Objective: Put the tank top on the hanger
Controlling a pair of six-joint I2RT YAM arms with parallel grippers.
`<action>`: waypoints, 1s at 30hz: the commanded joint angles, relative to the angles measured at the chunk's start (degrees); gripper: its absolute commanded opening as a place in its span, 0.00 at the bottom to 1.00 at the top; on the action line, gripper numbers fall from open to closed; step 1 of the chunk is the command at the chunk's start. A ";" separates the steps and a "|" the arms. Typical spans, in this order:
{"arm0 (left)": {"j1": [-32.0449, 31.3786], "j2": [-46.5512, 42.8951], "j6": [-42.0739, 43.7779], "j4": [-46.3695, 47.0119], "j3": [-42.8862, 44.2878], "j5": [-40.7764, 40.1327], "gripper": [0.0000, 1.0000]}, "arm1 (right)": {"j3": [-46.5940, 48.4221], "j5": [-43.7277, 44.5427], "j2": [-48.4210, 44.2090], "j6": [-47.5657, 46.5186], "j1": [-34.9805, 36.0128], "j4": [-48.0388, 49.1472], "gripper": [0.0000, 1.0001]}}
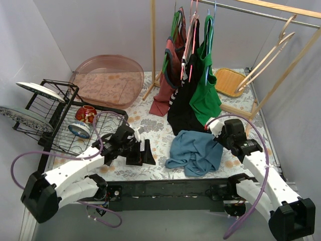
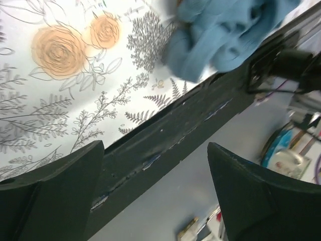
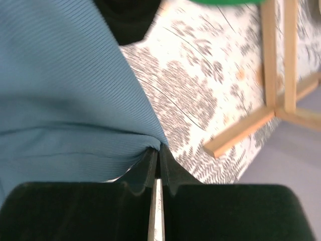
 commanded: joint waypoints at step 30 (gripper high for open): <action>-26.62 35.02 -2.33 6.47 19.96 -23.23 0.26 | 0.20 -45.77 8.01 -23.34 26.48 -14.11 0.66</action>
